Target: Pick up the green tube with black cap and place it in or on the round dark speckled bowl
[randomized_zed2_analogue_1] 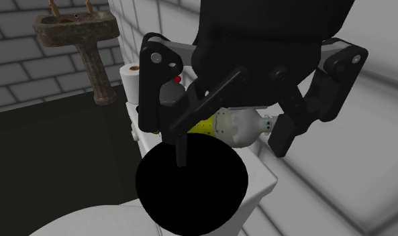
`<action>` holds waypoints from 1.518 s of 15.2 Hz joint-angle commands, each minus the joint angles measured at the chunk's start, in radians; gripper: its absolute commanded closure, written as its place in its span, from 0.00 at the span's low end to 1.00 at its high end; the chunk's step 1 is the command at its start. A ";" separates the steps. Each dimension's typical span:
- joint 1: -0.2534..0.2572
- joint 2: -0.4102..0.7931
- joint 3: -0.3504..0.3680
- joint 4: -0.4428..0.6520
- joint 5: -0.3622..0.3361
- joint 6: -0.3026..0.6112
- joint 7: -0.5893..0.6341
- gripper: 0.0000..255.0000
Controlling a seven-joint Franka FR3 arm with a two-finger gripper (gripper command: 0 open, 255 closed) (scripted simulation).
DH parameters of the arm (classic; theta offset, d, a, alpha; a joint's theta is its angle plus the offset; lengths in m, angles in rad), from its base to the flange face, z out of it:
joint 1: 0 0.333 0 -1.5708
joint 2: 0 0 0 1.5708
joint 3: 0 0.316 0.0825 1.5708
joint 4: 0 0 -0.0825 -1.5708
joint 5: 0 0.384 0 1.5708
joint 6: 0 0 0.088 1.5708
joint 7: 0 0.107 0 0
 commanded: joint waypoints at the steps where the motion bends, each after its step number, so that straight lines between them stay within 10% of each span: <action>1: 0.000 0.000 0.000 0.000 0.000 0.000 0.000 0.00; 23: 0.066 0.858 -0.003 0.409 -0.003 0.440 -0.244 0.00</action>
